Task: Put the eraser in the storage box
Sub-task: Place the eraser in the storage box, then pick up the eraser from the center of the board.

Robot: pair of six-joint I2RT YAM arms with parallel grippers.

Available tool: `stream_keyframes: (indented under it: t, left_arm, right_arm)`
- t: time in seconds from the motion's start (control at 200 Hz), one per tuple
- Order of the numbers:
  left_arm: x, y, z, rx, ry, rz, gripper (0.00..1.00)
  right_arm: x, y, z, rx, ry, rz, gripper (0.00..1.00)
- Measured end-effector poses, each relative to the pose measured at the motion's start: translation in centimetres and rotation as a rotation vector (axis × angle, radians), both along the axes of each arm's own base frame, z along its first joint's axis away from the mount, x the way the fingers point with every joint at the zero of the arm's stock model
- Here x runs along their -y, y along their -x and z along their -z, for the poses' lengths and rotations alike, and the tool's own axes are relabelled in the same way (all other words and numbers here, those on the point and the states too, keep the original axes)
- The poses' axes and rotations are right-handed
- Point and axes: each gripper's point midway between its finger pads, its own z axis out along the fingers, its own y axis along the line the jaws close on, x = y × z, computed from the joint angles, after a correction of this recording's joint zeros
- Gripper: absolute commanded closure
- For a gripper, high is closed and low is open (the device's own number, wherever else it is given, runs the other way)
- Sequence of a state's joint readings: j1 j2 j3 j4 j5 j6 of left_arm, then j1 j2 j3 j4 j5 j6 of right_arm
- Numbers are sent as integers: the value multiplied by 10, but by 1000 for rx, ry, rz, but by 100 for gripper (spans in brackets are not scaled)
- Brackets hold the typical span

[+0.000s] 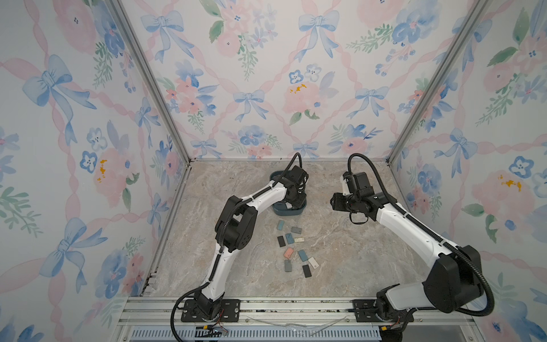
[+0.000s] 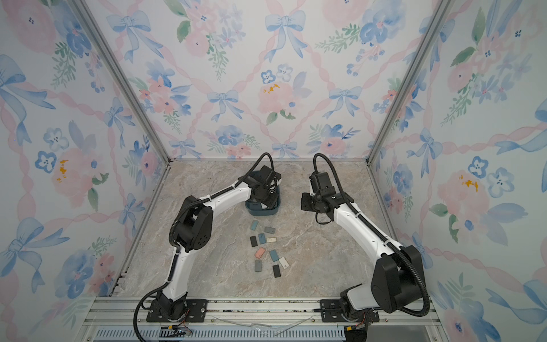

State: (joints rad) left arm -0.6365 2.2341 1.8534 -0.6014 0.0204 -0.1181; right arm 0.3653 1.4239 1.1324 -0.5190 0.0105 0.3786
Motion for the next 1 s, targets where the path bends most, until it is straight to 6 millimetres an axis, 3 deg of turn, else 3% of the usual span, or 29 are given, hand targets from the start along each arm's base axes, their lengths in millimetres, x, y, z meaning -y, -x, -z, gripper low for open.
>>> stream_keyframes:
  t: [0.235,0.425,0.68,1.0]
  left_arm:
    - [-13,-9,-9,2,23,-61,61]
    - [-27,-9,-51,54,83,-109,62]
    - [-42,15,-112,165,209,-157,62]
    - [-69,50,-136,279,273,-244,63]
  right_arm:
    - [-5,10,8,-23,-7,-20,53]
    - [-21,22,15,-44,0,-73,53]
    - [-43,42,27,-78,19,-149,52]
    - [-54,73,54,-156,66,-217,52]
